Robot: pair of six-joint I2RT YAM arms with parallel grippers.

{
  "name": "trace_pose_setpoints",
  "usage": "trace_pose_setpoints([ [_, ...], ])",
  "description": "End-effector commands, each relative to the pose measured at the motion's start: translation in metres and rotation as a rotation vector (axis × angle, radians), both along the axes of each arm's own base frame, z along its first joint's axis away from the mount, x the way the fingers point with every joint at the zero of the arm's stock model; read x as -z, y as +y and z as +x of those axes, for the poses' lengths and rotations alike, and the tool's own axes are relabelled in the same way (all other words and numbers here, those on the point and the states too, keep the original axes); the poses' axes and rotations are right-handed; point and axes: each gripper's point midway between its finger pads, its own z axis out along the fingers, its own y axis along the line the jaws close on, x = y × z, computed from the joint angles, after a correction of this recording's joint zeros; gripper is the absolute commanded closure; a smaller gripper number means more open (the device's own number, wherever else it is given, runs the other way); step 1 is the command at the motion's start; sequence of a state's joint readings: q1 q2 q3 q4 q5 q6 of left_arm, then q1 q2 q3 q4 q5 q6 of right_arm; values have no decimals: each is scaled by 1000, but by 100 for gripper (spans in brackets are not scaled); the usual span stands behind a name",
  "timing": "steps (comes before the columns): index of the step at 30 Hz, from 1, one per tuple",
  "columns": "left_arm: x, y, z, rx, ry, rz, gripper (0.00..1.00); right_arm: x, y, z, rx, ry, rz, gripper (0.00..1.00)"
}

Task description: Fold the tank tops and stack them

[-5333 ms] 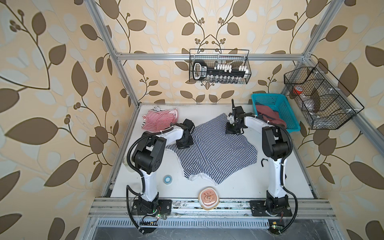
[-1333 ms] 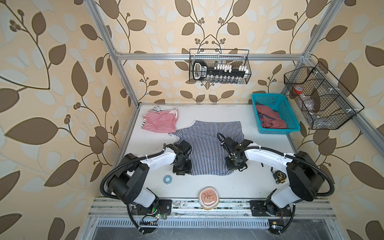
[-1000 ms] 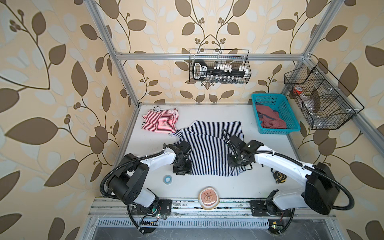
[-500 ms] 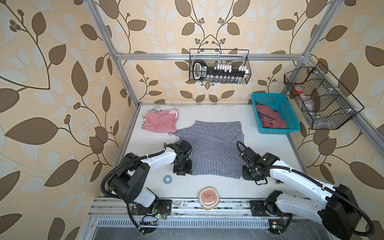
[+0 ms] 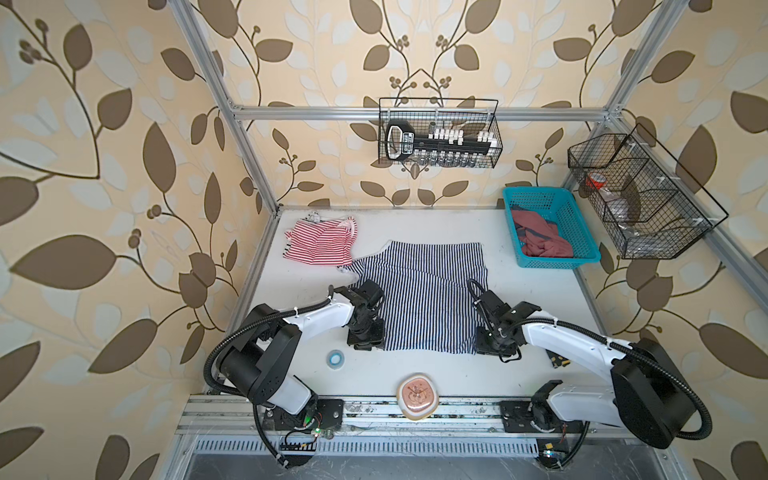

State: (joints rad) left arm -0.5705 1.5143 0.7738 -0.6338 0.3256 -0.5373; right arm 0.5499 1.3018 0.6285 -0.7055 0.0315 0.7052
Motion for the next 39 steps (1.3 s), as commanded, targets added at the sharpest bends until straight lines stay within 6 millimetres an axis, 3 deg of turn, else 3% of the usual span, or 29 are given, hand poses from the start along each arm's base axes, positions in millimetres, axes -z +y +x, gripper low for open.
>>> trace_pose_setpoints([
  [1, 4, 4, -5, 26, 21, 33, 57, 0, 5, 9, -1, -32, 25, 52],
  [10, 5, 5, -6, 25, 27, 38, 57, -10, 10, 26, -15, -85, 25, 63],
  [15, 4, 5, -5, 25, 25, 41, 57, -9, 14, 30, -34, -73, 24, 84],
  [19, 3, 4, -4, 25, 21, 38, 56, -22, 9, 28, -59, -59, -6, 100],
  [26, 3, 4, -1, 25, -6, 33, 57, -55, -12, -1, -182, 102, -127, 100],
  [32, -10, 1, 4, 17, -57, 0, 56, -52, -25, -23, -220, 249, -162, 91],
  [39, -12, 2, 1, 28, -62, -7, 56, -43, -30, -19, -253, 320, -231, 75],
])
